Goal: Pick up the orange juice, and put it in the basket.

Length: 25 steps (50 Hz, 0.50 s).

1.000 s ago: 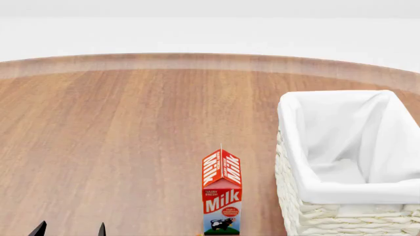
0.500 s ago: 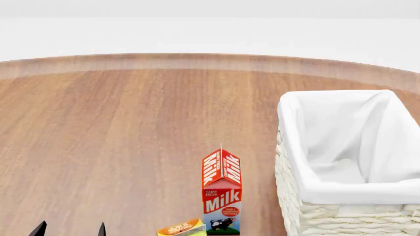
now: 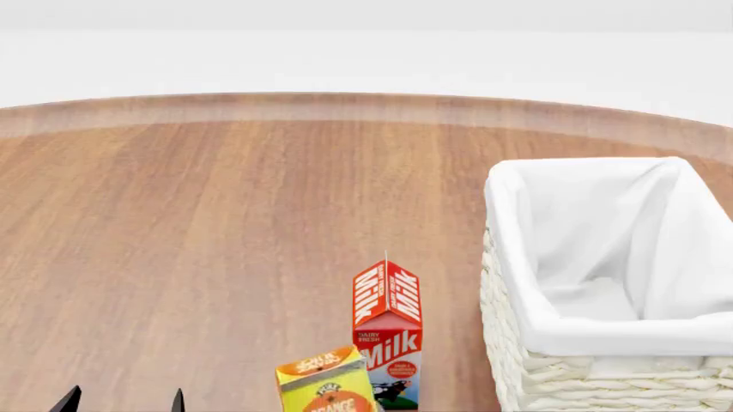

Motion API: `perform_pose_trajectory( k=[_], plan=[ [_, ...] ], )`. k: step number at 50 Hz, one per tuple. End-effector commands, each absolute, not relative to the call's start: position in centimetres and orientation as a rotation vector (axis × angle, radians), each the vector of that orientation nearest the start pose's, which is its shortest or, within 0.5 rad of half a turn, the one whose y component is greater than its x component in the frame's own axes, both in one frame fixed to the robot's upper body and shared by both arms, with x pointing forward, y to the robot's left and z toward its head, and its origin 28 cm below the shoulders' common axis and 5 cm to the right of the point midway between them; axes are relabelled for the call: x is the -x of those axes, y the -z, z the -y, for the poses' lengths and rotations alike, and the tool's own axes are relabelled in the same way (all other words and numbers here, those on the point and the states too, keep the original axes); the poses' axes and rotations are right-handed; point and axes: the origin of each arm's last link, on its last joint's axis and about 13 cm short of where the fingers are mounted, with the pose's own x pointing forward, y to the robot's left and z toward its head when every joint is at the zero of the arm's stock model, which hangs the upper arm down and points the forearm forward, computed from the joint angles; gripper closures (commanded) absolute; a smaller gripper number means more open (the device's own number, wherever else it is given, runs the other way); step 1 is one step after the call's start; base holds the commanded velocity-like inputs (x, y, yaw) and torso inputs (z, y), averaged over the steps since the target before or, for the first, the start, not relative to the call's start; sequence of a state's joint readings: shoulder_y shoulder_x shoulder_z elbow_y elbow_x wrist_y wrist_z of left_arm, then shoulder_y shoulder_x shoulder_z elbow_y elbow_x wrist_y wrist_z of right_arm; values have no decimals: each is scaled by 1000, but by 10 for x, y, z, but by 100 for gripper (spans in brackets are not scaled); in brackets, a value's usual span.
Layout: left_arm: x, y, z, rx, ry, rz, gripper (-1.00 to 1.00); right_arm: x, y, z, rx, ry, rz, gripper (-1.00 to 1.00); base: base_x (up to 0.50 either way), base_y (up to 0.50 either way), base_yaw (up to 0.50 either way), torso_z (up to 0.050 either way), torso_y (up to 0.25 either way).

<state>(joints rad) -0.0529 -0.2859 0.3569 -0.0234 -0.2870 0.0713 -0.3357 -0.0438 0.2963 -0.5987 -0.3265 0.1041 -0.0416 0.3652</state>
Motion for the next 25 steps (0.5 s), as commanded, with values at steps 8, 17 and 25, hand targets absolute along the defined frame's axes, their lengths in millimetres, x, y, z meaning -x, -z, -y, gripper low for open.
perform_pose_trajectory(
  k=[8,17,25],
  plan=[
    [-211,-13,-205,0,0,0,-100,-167,-81,42,74,-264,286,100,0,0,0,0,1],
    [-211,-13,-205,0,0,0,-100,-168,-91,46,78,-249,304,100,0,0,0,0,0],
    [-211,-13,-205,0,0,0,-100,-169,-111,51,70,-225,345,100,0,0,0,0,0]
  ],
)
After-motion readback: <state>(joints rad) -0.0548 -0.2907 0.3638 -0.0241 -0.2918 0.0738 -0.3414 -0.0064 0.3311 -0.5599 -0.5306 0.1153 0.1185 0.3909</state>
